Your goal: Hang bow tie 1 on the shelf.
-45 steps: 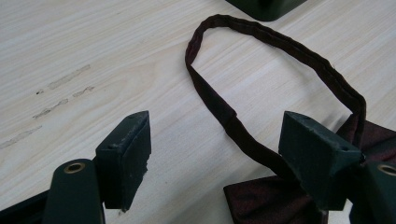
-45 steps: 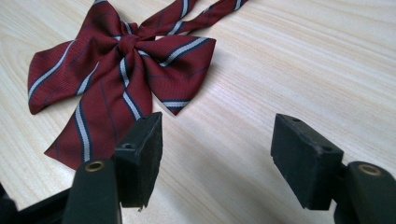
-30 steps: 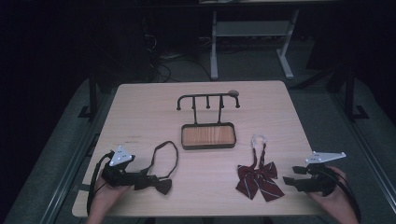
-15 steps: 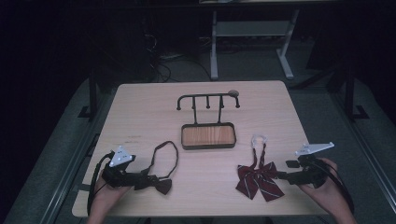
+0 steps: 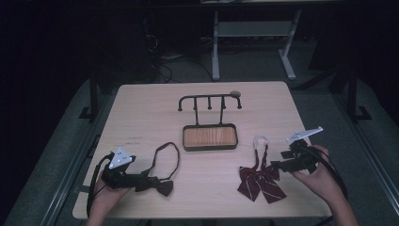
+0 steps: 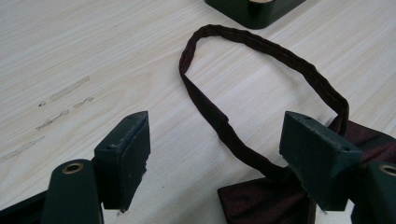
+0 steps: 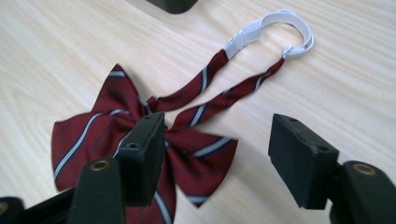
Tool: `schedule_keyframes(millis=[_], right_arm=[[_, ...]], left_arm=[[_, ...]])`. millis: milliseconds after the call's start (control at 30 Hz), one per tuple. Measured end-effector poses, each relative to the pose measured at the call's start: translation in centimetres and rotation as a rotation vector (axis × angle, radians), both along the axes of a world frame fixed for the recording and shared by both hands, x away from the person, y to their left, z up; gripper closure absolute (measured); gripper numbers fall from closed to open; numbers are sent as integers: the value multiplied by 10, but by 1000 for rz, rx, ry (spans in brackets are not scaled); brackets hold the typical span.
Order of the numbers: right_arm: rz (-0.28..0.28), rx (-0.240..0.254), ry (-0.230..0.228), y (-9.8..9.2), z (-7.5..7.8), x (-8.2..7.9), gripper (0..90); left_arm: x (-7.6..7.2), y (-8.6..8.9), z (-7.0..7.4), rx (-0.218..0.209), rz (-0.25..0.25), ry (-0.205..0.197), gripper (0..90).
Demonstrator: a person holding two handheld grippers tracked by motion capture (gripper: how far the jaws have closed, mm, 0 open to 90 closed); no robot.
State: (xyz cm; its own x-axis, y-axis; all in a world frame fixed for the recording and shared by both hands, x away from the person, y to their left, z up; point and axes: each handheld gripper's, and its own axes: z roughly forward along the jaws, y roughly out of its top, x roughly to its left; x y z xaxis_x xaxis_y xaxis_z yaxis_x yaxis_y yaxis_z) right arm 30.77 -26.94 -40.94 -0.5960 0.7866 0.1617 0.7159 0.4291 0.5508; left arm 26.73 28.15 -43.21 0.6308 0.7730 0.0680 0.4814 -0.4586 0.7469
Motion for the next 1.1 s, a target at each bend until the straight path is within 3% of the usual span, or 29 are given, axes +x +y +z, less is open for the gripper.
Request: schedule_keyframes(millis=[467,600,733,800,1100], right_arm=[[33,-90,50,23,9,43,437],[9,-100,71,24,7,59,451],[-12,-77,95,24,0,73,466],[-30,-80,124,25,-4,79,468],[-88,-107,160,27,-10,96,485]], left_arm=[[1,4,0,8,2,2,251],[2,5,0,7,5,1,251],[2,5,-1,9,6,2,251],[3,5,-1,14,2,4,251],[3,6,-1,19,3,3,251]])
